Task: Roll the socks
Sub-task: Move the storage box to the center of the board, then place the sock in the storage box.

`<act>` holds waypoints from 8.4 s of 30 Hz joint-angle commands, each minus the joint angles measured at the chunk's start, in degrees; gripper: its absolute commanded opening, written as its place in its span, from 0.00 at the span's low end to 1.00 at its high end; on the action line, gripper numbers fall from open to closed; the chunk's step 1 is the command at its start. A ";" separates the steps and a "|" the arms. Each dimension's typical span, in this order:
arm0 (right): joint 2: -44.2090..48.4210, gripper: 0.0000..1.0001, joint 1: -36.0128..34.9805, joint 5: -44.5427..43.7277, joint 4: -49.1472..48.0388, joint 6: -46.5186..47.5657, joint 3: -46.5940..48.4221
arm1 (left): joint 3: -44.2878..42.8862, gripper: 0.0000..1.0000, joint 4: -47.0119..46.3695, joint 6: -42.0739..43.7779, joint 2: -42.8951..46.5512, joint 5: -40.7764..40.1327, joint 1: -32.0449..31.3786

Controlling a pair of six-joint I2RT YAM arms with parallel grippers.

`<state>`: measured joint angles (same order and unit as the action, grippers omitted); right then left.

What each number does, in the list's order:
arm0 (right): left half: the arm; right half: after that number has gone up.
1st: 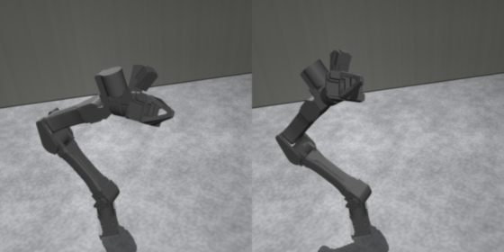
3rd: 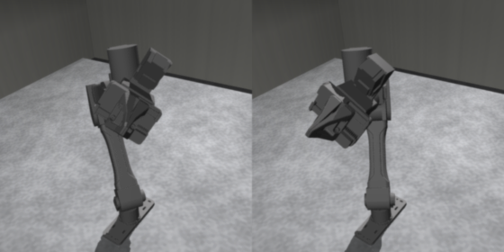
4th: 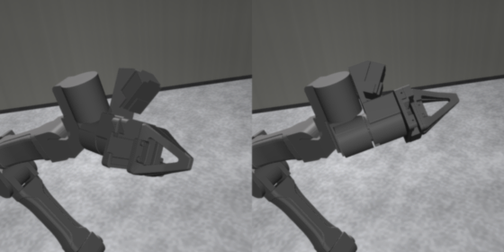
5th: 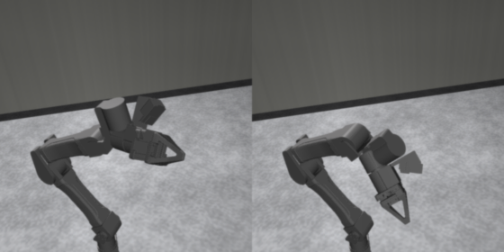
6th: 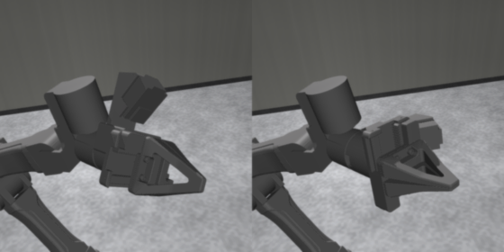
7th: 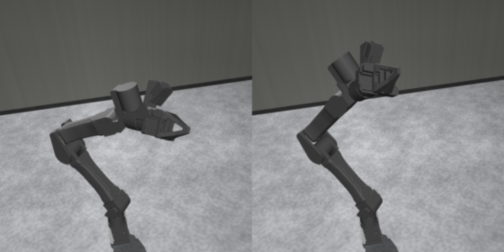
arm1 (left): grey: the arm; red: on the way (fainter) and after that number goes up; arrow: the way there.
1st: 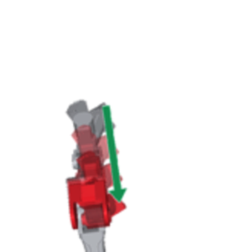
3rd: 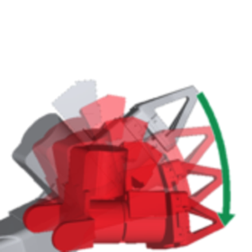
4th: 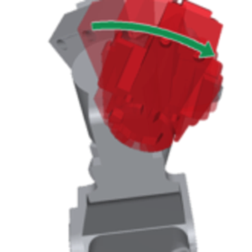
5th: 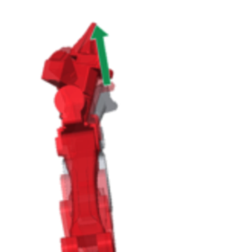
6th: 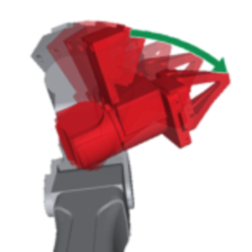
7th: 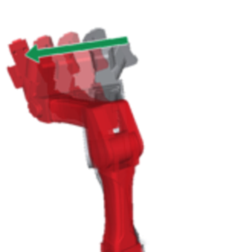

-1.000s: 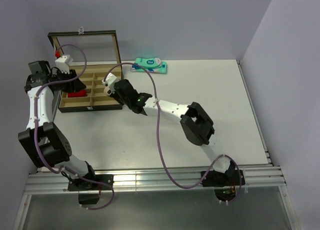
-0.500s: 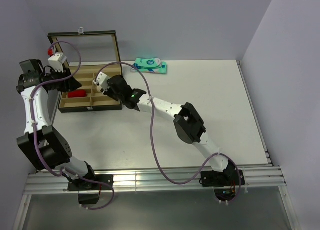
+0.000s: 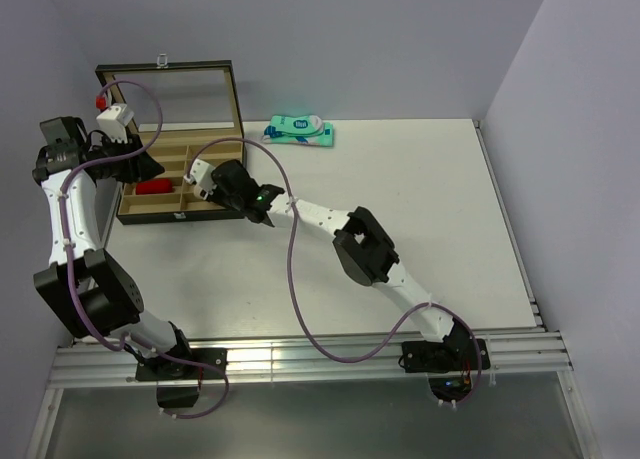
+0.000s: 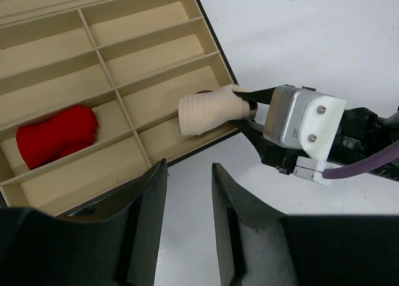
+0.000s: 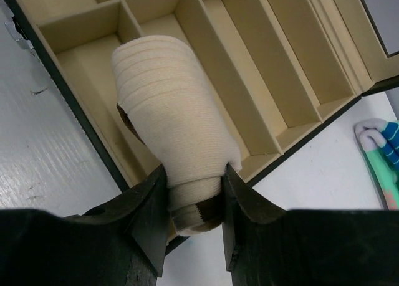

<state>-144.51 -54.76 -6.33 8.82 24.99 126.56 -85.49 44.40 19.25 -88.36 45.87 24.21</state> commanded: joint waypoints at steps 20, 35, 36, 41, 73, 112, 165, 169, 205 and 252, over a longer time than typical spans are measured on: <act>-5.78 0.00 -0.52 4.22 10.77 1.28 12.83 | -6.09 0.40 2.88 0.00 -3.40 3.26 0.31; -7.02 0.00 1.32 7.91 20.97 -0.73 16.44 | -11.01 0.40 5.87 -0.96 -6.48 5.20 0.14; -7.02 0.00 1.59 8.17 21.41 -0.91 16.44 | -11.18 0.40 5.87 -0.88 -6.48 5.28 0.14; -7.02 0.00 2.20 9.93 24.66 -1.26 16.61 | -11.28 0.40 5.70 -1.84 -6.74 5.64 -0.12; -7.90 0.00 4.31 22.31 43.56 -4.95 13.63 | -11.10 0.41 5.26 -3.16 -6.39 3.88 -2.67; -4.82 0.00 1.59 16.88 27.32 -27.36 -3.59 | -13.03 0.41 7.80 -1.75 -7.27 5.02 -2.76; -4.03 0.00 0.45 6.06 20.80 -23.50 -17.49 | 8.32 0.41 -6.51 -9.66 -10.16 3.26 -12.25; -4.38 0.00 0.53 7.28 20.89 -23.85 -17.14 | 11.30 0.39 -12.84 -14.39 -12.63 1.78 -13.13; 6.69 0.47 0.53 7.65 12.19 -27.01 -23.55 | 17.73 0.36 -20.76 -12.48 -17.46 -11.15 -17.44; 26.81 0.65 3.08 10.63 10.61 -24.82 -31.54 | 13.51 0.37 -17.25 -11.25 -17.03 -9.13 -18.93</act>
<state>-124.14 -52.71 3.07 19.81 1.04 96.97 -69.32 27.90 6.44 -105.80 37.87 5.50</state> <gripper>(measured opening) 0.648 0.363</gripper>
